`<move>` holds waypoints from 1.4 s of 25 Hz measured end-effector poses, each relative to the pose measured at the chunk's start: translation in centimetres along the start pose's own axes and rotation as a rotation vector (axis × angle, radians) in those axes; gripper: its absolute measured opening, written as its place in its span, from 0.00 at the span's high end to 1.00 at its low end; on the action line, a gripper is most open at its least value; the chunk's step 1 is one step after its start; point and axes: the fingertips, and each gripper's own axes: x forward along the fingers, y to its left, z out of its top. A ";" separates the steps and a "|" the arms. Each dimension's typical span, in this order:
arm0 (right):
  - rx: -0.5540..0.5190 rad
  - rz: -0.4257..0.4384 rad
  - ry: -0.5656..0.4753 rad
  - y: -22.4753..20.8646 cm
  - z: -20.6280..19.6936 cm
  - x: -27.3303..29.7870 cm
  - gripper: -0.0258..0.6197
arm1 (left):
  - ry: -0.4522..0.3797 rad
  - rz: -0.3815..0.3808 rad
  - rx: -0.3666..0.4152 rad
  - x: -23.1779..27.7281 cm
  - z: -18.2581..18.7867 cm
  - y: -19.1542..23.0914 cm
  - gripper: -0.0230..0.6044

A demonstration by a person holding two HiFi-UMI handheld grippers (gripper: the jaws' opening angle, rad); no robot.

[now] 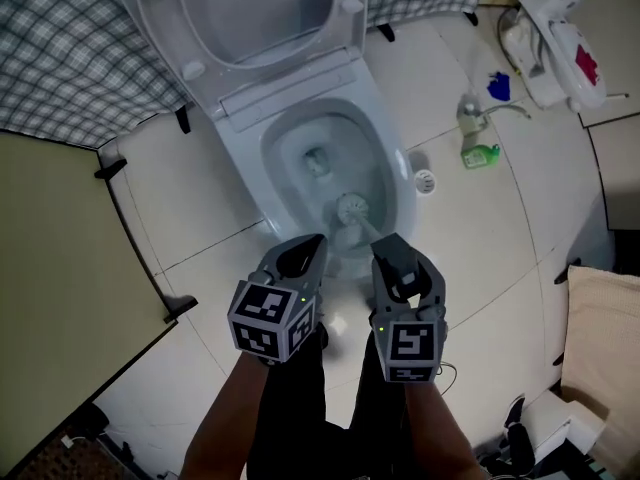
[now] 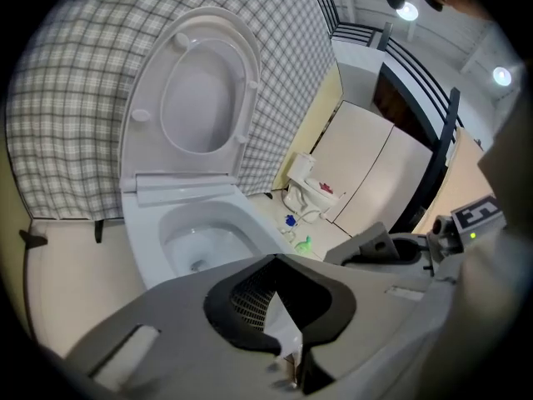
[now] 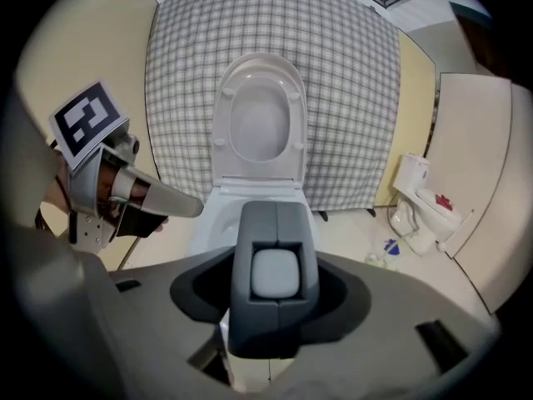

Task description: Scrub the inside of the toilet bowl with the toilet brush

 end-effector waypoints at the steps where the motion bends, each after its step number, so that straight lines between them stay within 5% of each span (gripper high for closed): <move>1: -0.013 0.022 -0.026 0.0 1.2 0.8 0.62 | -0.007 0.014 -0.005 -0.2 0.2 0.5 0.95; 8: -0.119 0.156 -0.155 0.7 7.4 5.9 0.62 | -0.058 0.103 -0.049 -1.0 1.1 3.2 0.95; 15: -0.177 0.255 -0.173 2.9 9.7 11.1 0.62 | -0.093 0.148 -0.081 -0.6 2.2 4.0 0.95; 35: -0.237 0.297 -0.154 4.4 9.4 16.2 0.62 | -0.094 0.175 -0.148 1.2 1.4 5.8 0.95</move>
